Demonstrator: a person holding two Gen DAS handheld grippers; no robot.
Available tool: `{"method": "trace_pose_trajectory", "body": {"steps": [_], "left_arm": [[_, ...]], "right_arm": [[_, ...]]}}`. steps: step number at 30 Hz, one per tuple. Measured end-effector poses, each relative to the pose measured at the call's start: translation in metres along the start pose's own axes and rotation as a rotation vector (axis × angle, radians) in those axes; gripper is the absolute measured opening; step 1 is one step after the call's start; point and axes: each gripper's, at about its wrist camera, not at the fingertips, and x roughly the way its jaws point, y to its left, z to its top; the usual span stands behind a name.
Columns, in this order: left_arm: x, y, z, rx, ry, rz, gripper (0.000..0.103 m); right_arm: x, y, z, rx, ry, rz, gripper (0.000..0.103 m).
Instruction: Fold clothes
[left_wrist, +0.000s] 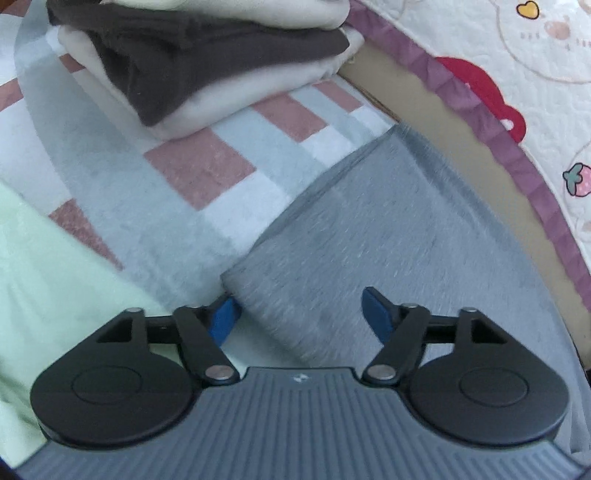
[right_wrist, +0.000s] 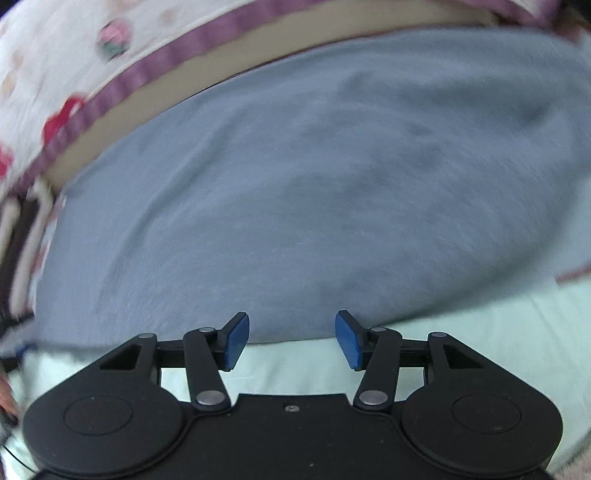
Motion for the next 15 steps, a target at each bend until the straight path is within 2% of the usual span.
{"method": "trace_pose_trajectory", "body": {"steps": [2, 3, 4, 5, 6, 7, 9, 10, 13, 15], "left_arm": [[0.000, -0.007, -0.003, 0.052, -0.014, 0.030, 0.072], [0.000, -0.010, -0.004, 0.088, -0.021, 0.051, 0.055], [0.000, -0.013, -0.006, 0.128, -0.030, 0.090, 0.043], [0.000, -0.016, -0.008, 0.169, -0.040, 0.131, 0.023], [-0.001, -0.015, -0.009, 0.180, -0.046, 0.138, 0.021], [-0.002, -0.014, -0.010, 0.184, -0.051, 0.139, 0.021], [-0.005, -0.006, -0.008, 0.128, -0.041, 0.116, 0.021], [-0.006, -0.003, -0.006, 0.098, -0.029, 0.104, 0.021], [-0.009, 0.005, -0.003, 0.014, 0.018, 0.061, 0.031], [-0.009, 0.007, -0.003, -0.033, 0.041, 0.023, 0.046]], "right_arm": [[-0.008, -0.024, 0.008, 0.131, -0.033, -0.001, 0.059], [-0.014, -0.037, 0.013, 0.203, -0.052, -0.003, 0.059], [-0.020, -0.052, 0.018, 0.279, -0.072, -0.004, 0.059], [-0.026, -0.067, 0.023, 0.349, -0.090, 0.004, 0.059], [-0.032, -0.083, 0.029, 0.415, -0.106, 0.018, 0.060], [-0.038, -0.095, 0.034, 0.461, -0.122, 0.023, 0.061], [-0.049, -0.115, 0.045, 0.527, -0.154, 0.022, 0.062], [-0.054, -0.121, 0.051, 0.535, -0.177, -0.010, 0.063], [-0.061, -0.133, 0.065, 0.511, -0.239, -0.138, 0.068], [-0.052, -0.144, 0.068, 0.533, -0.226, -0.174, 0.068]]}}
